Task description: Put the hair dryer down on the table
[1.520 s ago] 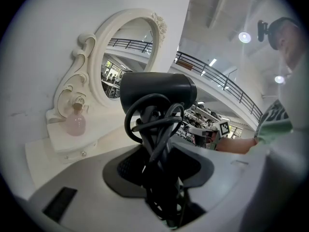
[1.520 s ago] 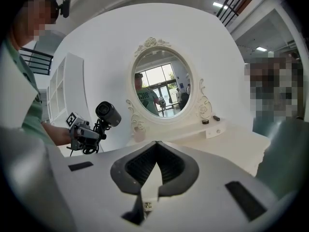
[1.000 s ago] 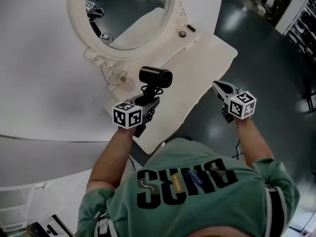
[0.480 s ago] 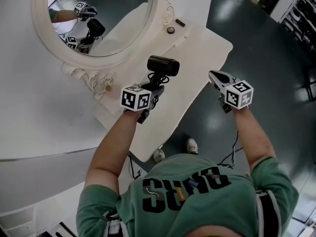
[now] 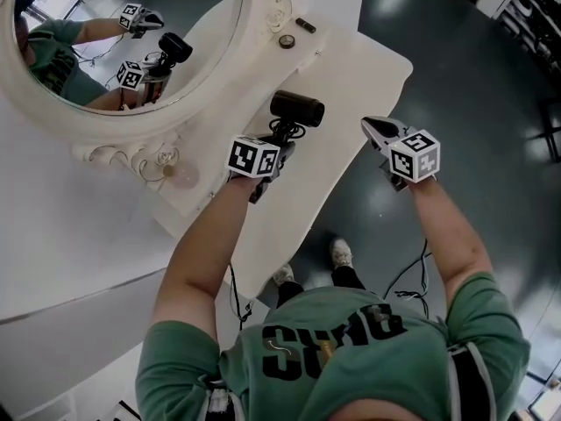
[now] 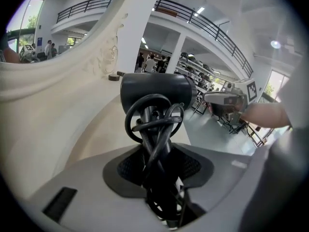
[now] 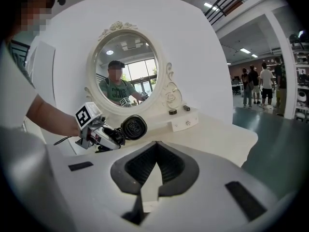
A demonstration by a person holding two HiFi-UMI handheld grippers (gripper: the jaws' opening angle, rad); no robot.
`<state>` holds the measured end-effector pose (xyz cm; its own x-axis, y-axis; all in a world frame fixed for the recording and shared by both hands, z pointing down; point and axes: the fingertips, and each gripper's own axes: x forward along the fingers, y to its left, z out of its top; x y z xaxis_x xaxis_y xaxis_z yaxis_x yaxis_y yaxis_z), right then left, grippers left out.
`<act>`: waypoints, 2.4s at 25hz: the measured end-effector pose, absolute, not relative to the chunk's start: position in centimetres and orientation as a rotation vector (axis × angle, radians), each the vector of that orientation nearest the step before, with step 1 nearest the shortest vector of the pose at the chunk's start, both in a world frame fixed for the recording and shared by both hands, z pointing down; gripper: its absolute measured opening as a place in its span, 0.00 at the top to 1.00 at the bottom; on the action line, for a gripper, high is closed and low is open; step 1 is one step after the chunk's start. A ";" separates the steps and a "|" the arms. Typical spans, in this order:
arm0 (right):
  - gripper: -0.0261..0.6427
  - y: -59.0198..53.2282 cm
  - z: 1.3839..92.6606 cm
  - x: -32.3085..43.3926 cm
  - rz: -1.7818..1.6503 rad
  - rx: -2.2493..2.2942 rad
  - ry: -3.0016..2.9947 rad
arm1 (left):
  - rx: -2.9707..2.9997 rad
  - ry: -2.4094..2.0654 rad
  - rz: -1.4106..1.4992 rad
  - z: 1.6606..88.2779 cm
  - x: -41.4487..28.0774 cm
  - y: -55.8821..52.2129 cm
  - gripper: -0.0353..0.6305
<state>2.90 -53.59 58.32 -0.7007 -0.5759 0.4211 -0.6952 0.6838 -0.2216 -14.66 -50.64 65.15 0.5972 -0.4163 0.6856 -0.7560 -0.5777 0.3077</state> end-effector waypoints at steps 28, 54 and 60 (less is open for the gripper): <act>0.97 -55.5 65.5 4.0 0.598 0.951 -2.524 | 2.168 -0.798 1.081 73.8 -11.3 -56.3 0.69; 0.97 -53.7 64.2 2.4 0.589 0.928 -2.532 | 2.221 -1.013 0.975 72.3 -12.9 -55.7 0.41; 0.97 -52.7 62.5 1.8 0.573 0.930 -2.537 | 2.247 -1.055 0.868 70.2 -14.5 -53.2 0.40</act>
<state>1.79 -52.70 62.49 -0.7103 -0.5199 0.4746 -0.6733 0.6984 -0.2426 -14.54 -53.20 70.17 0.4948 -0.4800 0.7244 -0.8033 -0.5706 0.1706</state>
